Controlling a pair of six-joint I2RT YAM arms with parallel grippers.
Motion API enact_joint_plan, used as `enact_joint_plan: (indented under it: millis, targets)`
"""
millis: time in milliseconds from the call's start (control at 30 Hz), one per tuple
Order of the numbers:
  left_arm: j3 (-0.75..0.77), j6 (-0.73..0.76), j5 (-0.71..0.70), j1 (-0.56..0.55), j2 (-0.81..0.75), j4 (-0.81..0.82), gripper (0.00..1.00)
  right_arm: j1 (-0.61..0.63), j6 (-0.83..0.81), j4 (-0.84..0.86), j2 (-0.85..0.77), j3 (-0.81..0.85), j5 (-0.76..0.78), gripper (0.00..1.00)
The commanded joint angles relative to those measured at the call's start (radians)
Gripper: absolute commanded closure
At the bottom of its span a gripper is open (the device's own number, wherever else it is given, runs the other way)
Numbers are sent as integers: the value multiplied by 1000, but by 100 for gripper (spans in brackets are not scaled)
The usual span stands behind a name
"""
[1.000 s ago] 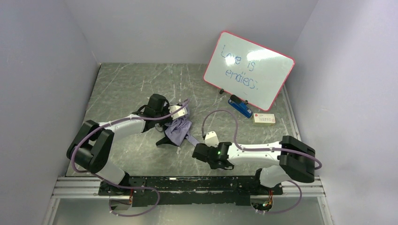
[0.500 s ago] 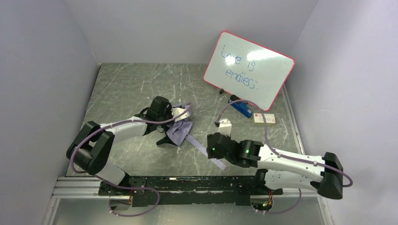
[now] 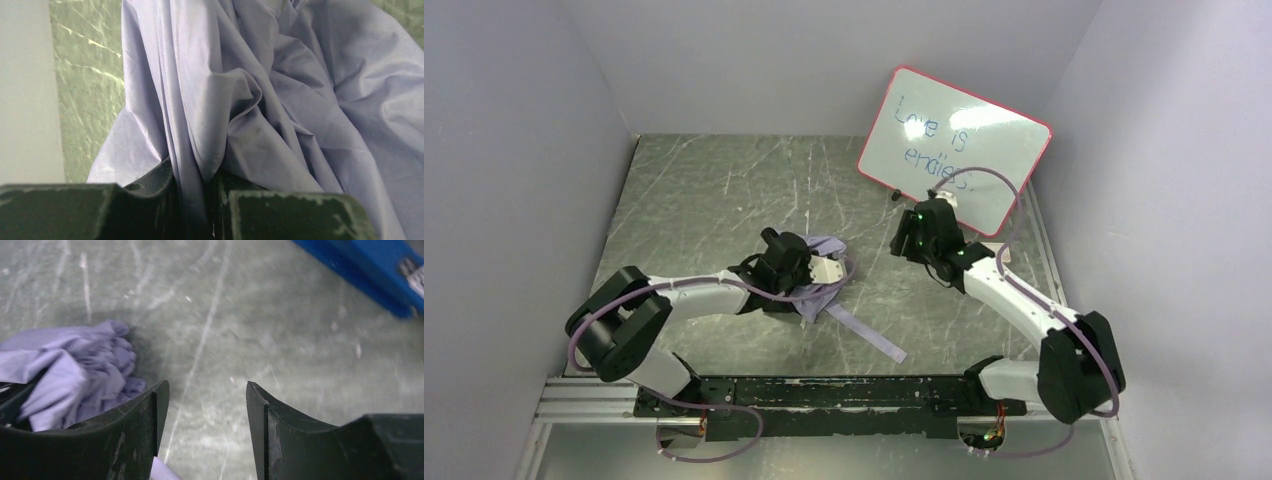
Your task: Put away the umbrella
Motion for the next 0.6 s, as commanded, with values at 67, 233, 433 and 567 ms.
enact_joint_plan:
  millis: [67,233,433,567]
  targets:
    - [-63,92,-227,-113,46,168,95,-44,-329,475,57,-9,-226,38]
    - [-152,199,-351,-176,89,333,95,-87,-517,739,80,-69,-385,38]
    - [-264,318,-465,-232,147,567,95,-121,-904,418,250,138,-771,36]
    - [-306,379,-539,-293,211,715,95,-121,-1126,247,339,242,-959,35]
